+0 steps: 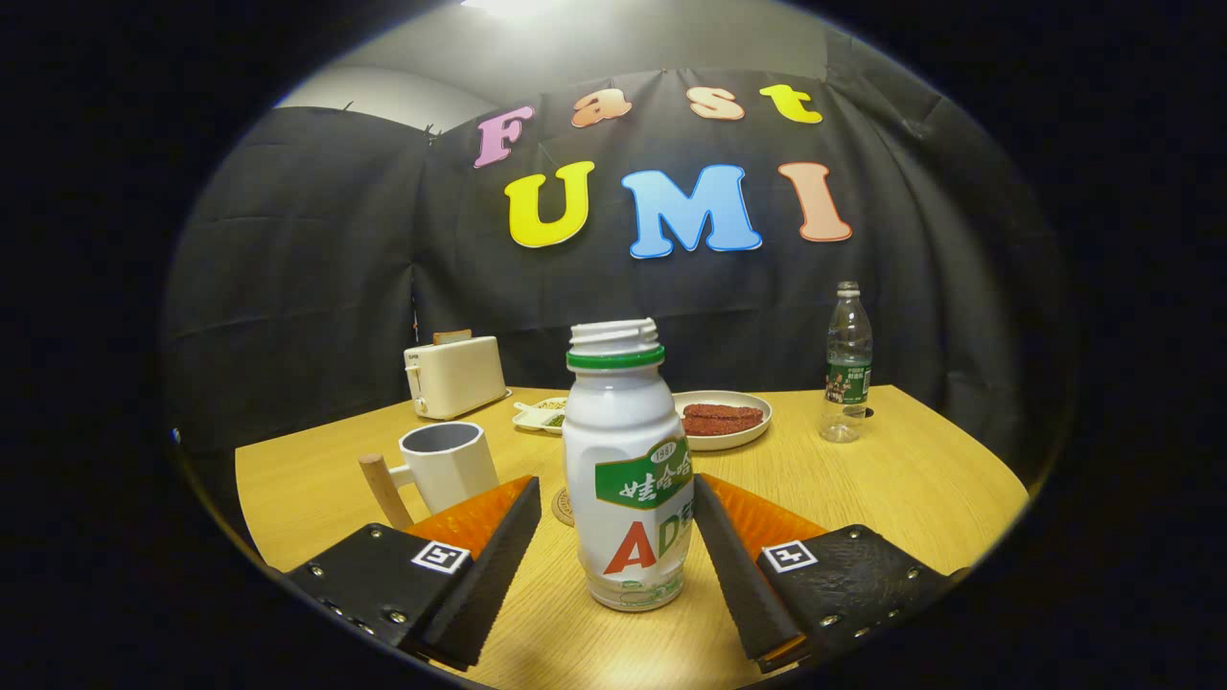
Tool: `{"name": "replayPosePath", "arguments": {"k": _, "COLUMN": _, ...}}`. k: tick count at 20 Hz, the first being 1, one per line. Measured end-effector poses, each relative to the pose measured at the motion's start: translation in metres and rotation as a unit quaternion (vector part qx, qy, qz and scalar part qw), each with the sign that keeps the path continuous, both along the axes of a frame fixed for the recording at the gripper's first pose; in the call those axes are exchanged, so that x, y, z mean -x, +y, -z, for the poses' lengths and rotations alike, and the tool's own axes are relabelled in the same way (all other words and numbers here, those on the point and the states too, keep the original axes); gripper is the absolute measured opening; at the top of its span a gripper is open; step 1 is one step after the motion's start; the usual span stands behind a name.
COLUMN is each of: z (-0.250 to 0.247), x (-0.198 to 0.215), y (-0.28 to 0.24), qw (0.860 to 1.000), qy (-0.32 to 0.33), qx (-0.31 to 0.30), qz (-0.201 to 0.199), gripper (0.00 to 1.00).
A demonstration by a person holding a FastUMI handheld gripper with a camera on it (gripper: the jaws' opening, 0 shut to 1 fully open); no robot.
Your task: Take the bottle from table, then pour the juice into the cup, finally place the bottle on the coaster
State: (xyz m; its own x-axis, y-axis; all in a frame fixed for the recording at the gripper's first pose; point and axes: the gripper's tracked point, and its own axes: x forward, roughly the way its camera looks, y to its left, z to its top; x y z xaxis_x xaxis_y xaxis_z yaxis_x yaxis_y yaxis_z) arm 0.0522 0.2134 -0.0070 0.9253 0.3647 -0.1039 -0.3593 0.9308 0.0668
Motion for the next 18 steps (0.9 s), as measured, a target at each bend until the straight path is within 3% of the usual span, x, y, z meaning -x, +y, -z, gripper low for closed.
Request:
{"name": "replayPosePath", "arguments": {"k": 2, "z": 0.005, "x": -0.004, "y": -0.001, "qw": 1.0, "qy": 0.011, "qx": -0.004, "qz": 0.006, "gripper": 0.84}}
{"name": "replayPosePath", "arguments": {"k": 6, "z": 0.004, "x": -0.005, "y": -0.001, "qw": 1.0, "qy": 0.016, "qx": 0.012, "qz": 0.015, "gripper": 0.75}}
{"name": "replayPosePath", "arguments": {"k": 18, "z": -0.02, "x": -0.015, "y": 0.013, "qw": 0.987, "qy": -0.017, "qx": 0.16, "qz": 0.029, "gripper": 0.75}}
